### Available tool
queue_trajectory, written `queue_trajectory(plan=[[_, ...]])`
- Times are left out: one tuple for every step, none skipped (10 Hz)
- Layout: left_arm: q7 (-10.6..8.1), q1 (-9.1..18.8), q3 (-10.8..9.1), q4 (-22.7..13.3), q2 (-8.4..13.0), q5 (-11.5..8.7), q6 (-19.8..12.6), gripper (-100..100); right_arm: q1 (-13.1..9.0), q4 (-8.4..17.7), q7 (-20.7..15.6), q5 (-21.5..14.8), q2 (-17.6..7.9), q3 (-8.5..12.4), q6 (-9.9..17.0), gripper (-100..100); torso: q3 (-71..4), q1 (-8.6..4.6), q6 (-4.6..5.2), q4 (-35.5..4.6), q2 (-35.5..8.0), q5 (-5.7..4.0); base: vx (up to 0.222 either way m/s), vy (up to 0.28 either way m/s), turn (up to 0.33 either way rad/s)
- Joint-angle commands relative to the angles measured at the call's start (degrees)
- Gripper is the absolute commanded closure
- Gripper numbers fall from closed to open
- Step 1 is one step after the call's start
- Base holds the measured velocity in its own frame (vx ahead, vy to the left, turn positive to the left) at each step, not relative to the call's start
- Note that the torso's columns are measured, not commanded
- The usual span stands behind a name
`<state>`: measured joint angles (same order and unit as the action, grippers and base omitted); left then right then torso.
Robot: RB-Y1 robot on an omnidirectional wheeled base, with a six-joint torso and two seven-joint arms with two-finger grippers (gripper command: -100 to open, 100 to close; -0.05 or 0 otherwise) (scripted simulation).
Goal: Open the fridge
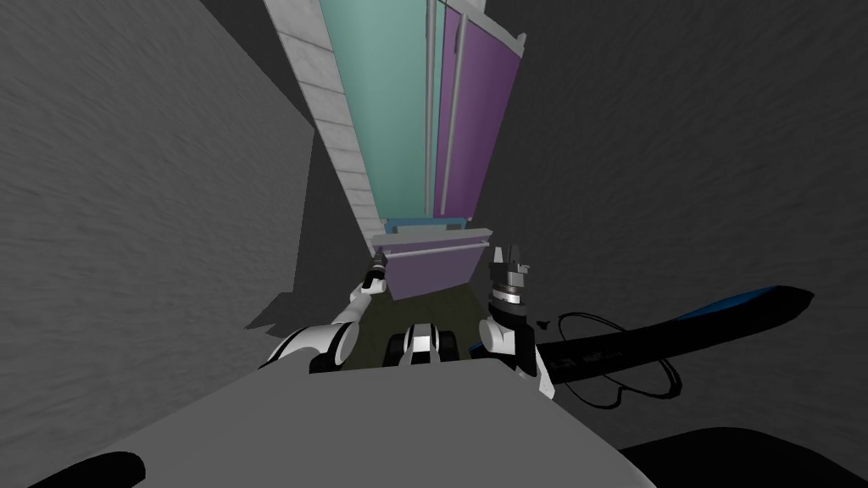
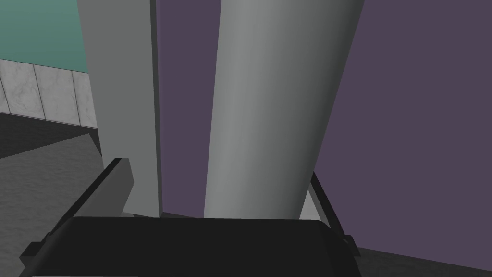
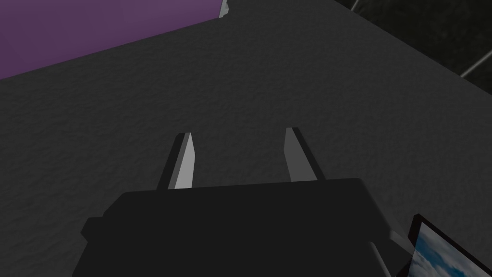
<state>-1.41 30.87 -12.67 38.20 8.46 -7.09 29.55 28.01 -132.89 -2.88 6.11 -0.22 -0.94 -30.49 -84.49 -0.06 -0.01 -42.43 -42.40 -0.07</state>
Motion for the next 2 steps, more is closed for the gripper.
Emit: queue_trajectory(plan=[[0.0,-0.05,0.0,-0.05,-0.02,0.0,-0.04,0,0.0,0.0,0.0,0.0,0.0,0.0,0.0,0,-0.02,0.02,0.0,0.04,0.03,0.02,0.0,0.0,0.0],[0.0,-0.09,0.01,-0.08,-0.03,0.0,-0.07,0,0.0,0.0,0.0,0.0,0.0,0.0,0.0,0,-0.04,0.03,0.0,0.07,0.06,0.03,0.0,0.0,0.0]])
